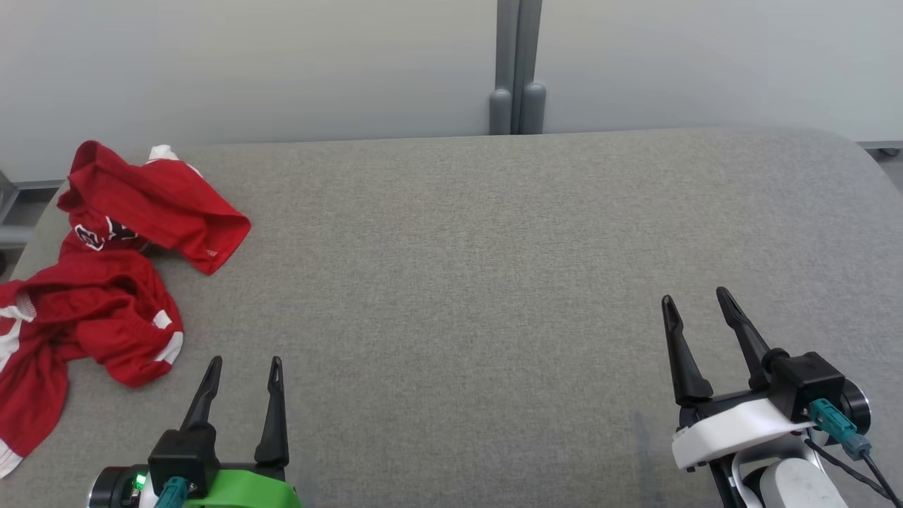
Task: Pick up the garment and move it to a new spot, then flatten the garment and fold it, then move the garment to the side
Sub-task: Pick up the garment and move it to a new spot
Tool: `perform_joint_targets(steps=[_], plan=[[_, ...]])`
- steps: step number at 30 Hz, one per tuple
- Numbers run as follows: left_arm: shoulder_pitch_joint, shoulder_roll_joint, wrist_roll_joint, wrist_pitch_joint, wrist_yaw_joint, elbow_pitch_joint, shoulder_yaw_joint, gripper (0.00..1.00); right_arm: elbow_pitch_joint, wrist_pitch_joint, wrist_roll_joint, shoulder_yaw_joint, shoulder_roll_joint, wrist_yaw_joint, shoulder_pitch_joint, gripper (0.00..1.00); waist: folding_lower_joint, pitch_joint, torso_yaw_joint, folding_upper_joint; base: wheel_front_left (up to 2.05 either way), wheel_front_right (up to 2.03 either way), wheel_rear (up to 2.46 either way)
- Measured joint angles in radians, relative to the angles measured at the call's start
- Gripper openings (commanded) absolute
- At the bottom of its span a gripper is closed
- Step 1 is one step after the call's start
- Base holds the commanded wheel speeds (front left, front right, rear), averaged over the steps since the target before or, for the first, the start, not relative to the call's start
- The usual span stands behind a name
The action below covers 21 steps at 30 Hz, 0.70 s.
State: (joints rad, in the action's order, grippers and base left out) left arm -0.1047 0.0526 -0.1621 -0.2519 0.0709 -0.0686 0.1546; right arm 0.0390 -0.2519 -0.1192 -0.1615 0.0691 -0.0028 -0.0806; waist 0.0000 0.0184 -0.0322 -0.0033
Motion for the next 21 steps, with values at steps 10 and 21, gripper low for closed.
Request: perform_joint_targets(steps=[10,21], plan=[[0.003,-0.002,0.008,0.0,0.003,0.006,-0.016,1.0,0.0,0.0,0.0,-0.023,-0.002,0.025,-0.002,1.0,0.0,0.001,-0.096,0.0,0.0,0.0,0.0],[0.0,-0.002,0.008,0.0,0.017,0.018,-0.05,1.0,0.025,0.0,-0.001,-0.06,-0.006,0.055,0.011,1.0,0.0,0.012,-0.235,0.0,0.0,0.0,0.0]])
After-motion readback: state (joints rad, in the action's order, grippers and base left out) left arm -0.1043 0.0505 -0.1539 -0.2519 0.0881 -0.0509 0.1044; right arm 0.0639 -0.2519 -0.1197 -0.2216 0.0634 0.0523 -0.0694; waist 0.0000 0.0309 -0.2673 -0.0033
